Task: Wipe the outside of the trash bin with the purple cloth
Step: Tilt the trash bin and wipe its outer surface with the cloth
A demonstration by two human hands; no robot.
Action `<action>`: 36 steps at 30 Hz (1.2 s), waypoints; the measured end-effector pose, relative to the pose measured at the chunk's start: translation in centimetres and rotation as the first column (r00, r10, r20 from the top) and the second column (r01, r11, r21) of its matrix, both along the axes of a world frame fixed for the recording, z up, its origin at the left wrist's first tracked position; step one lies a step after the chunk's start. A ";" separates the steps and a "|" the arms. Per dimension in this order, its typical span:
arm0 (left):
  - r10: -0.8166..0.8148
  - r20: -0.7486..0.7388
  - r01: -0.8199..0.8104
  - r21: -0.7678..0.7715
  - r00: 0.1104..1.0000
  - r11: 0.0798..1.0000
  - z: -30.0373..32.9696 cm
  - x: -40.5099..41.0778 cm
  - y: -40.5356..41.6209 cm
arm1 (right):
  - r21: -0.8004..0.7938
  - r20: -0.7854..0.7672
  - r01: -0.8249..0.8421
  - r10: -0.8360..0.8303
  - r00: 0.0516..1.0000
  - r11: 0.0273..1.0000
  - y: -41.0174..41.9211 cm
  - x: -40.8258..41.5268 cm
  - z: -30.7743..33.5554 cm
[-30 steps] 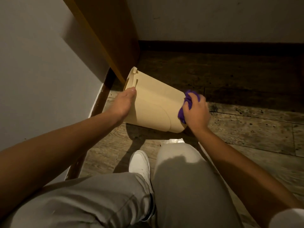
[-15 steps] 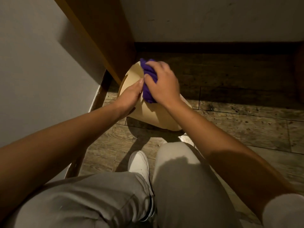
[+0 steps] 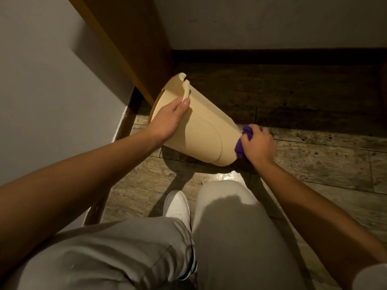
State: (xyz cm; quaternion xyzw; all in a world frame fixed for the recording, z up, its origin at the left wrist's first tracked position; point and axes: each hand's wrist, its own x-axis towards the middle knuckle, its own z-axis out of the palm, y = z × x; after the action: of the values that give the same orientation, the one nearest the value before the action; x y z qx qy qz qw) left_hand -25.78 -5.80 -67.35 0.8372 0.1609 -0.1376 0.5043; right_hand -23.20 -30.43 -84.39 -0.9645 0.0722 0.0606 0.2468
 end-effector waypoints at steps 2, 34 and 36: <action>-0.036 0.028 0.035 0.031 0.999 0.999 0.0 0.3 -0.3 | 0.064 0.017 0.047 -0.048 0.999 0.997 -0.6 0.6 1.0; -0.210 -0.132 0.225 0.113 0.969 0.968 2.8 2.5 5.8 | 0.334 -0.081 0.095 -0.072 0.994 0.938 1.0 -0.4 0.9; -0.154 -0.109 0.158 0.029 0.982 0.987 3.1 2.8 6.2 | 0.346 -0.093 0.082 -0.053 0.994 0.935 1.4 -0.2 1.5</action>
State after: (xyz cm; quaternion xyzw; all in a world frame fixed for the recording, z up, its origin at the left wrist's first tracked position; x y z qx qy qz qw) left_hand -22.98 0.39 -64.28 0.8479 0.1243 -0.2182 0.4669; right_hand -23.36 -29.03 -82.91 -0.8990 0.1036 0.1035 0.4127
